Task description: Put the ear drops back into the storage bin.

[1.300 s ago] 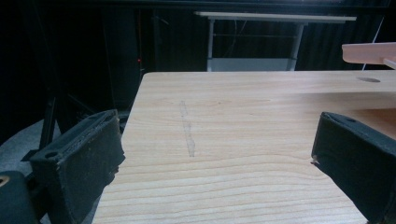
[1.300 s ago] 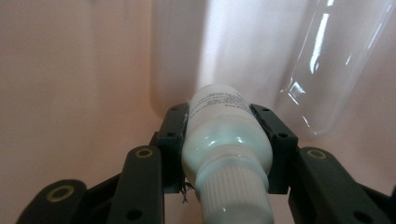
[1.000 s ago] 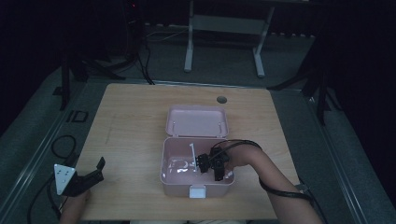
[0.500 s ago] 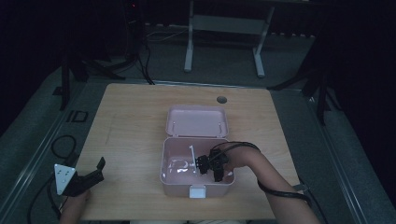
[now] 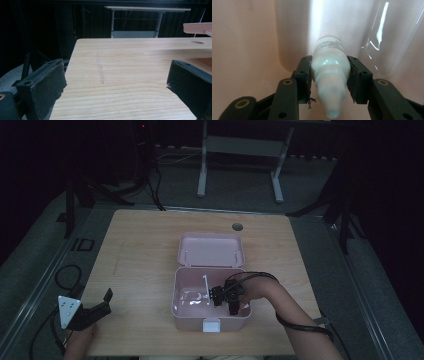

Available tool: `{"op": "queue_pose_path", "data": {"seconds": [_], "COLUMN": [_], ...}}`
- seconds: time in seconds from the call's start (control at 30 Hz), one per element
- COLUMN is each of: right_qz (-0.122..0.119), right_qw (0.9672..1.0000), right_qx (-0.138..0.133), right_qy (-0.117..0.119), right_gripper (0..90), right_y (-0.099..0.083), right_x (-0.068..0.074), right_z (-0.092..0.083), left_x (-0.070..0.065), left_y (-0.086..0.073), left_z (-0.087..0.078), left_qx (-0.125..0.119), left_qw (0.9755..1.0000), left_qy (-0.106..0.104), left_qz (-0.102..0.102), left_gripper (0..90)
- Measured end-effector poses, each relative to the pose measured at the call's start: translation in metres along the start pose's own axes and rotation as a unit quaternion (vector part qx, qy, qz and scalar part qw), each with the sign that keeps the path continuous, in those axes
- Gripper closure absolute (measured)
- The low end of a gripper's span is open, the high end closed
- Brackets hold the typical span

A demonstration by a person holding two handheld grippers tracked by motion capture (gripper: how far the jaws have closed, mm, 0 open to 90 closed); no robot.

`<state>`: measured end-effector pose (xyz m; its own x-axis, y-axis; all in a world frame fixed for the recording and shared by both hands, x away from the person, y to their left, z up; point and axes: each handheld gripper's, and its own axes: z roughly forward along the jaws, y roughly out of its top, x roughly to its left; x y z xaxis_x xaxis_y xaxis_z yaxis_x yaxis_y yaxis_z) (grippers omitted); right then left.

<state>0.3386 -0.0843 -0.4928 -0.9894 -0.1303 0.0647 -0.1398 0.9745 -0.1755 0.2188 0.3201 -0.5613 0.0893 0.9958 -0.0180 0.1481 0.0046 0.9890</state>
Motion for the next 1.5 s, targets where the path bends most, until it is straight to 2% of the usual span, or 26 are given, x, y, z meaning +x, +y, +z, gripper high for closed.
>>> {"op": "queue_pose_path", "data": {"seconds": [0.17,0.3,0.47,0.53,0.67,0.73,0.77,0.83,0.87,0.9,0.93,1.0,1.07,1.1,1.2,1.33,1.37,1.4,1.5], "right_qz": [0.001,0.004,0.006,0.012,0.02,0.031,0.031,0.044,0.044,0.055,0.055,0.058,0.062,0.07,0.078,0.094,0.094,0.106,0.121], "right_qw": [0.9999,0.9996,0.9992,0.9984,0.9971,0.9953,0.9953,0.9931,0.9931,0.9914,0.9914,0.9903,0.9896,0.988,0.9871,0.9834,0.9834,0.9802,0.9765], "right_qx": [-0.009,-0.025,-0.03,-0.046,-0.061,-0.081,-0.081,-0.096,-0.096,-0.107,-0.107,-0.116,-0.12,-0.13,-0.132,-0.144,-0.144,-0.154,-0.161], "right_qy": [-0.008,-0.014,-0.025,-0.032,-0.04,-0.044,-0.044,-0.051,-0.051,-0.051,-0.051,-0.05,-0.051,-0.047,-0.047,-0.059,-0.059,-0.066,-0.077], "right_gripper": [56.8,54.6,52.6,50.2,47.0,38.9,38.9,30.6,30.6,26.3,26.3,18.6,17.3,16.2,15.2,14.5,14.5,14.5,14.4], "right_y": [-0.003,-0.007,-0.012,-0.017,-0.023,-0.03,-0.03,-0.038,-0.038,-0.044,-0.044,-0.054,-0.057,-0.064,-0.071,-0.088,-0.088,-0.101,-0.115], "right_x": [0.001,0.003,0.005,0.007,0.009,0.01,0.01,0.01,0.01,0.01,0.01,0.01,0.009,0.009,0.009,0.009,0.009,0.008,0.007], "right_z": [-0.01,-0.027,-0.043,-0.056,-0.069,-0.079,-0.079,-0.088,-0.088,-0.094,-0.094,-0.099,-0.101,-0.104,-0.106,-0.109,-0.109,-0.109,-0.105], "left_x": [0.0,0.0,0.0,0.0,0.0,0.0,0.0,0.0,0.0,0.0,0.0,0.0,0.0,0.0,-0.001,-0.001,-0.001,-0.001,-0.001], "left_y": [0.0,0.0,0.0,0.0,0.0,0.0,0.0,0.0,0.0,0.0,0.0,0.0,0.0,0.0,0.0,0.0,0.0,0.0,0.0], "left_z": [0.0,0.0,0.0,0.0,0.0,0.0,0.0,0.001,0.001,0.001,0.001,0.001,0.001,0.001,0.001,0.001,0.001,0.001,0.001], "left_qx": [0.001,0.0,0.001,0.001,0.001,0.001,0.002,0.002,0.001,0.001,0.001,0.002,0.002,0.003,0.002,0.002,0.002,0.002,0.002], "left_qw": [1.0,1.0,1.0,1.0,1.0,1.0,1.0,1.0,1.0,1.0,1.0,1.0,1.0,1.0,1.0,1.0,1.0,1.0,1.0], "left_qy": [0.001,0.001,0.002,0.002,0.002,0.002,0.002,0.002,0.003,0.002,0.002,0.003,0.003,0.003,0.003,0.003,0.003,0.002,0.002], "left_qz": [0.0,-0.001,-0.001,0.0,-0.001,0.0,0.0,-0.001,0.0,0.0,0.0,0.001,0.003,0.003,0.002,0.002,0.002,0.001,0.001], "left_gripper": [2.0,2.0,2.0,2.0,2.0,2.0,2.0,2.0,2.0,2.0,2.0,2.0,2.0,2.0,2.0,2.0,2.0,2.0,2.0]}}
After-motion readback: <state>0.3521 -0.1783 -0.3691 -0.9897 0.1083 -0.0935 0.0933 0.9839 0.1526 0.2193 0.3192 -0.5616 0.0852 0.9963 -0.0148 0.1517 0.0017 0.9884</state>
